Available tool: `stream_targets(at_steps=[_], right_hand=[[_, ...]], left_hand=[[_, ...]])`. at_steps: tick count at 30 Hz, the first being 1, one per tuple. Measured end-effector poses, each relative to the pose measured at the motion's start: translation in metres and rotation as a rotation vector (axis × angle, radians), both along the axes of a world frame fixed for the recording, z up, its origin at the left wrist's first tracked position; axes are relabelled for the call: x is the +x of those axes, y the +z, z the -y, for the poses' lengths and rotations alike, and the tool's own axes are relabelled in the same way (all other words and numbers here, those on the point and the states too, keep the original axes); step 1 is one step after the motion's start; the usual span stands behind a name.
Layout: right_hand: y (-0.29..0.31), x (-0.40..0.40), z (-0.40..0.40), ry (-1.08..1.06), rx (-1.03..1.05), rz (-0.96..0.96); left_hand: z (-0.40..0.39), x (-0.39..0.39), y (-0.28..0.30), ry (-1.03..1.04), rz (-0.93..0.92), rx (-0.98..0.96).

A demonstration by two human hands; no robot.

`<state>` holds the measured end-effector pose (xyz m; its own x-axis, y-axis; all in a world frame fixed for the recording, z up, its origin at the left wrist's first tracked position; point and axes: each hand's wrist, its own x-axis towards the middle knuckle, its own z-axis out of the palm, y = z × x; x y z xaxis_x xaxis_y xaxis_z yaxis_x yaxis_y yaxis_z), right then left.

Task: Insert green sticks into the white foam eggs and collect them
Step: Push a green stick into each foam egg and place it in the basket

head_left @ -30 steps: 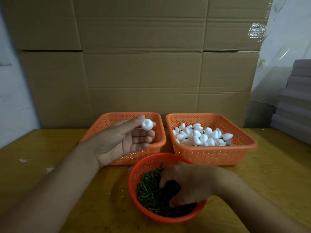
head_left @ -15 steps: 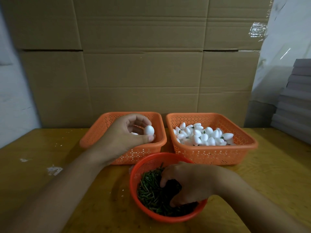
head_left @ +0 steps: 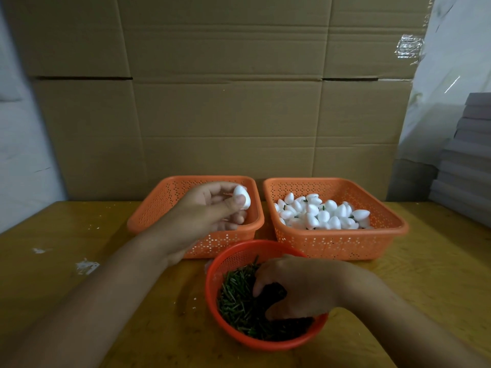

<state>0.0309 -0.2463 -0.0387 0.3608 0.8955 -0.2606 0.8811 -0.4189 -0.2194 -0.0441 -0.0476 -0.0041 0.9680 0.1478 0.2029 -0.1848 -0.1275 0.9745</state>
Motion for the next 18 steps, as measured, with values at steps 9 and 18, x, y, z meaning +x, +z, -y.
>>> stream_targets(at_steps=[9,18], right_hand=[[-0.0029,-0.0004,-0.0028,-0.021,0.149,-0.02],[-0.0006,0.002,0.0004,-0.049,0.163,-0.003]], left_hand=[[-0.0012,-0.0014,0.0068,-0.208,-0.142,-0.499],[-0.0032,-0.0017,0.0064,-0.187,-0.145,-0.48]])
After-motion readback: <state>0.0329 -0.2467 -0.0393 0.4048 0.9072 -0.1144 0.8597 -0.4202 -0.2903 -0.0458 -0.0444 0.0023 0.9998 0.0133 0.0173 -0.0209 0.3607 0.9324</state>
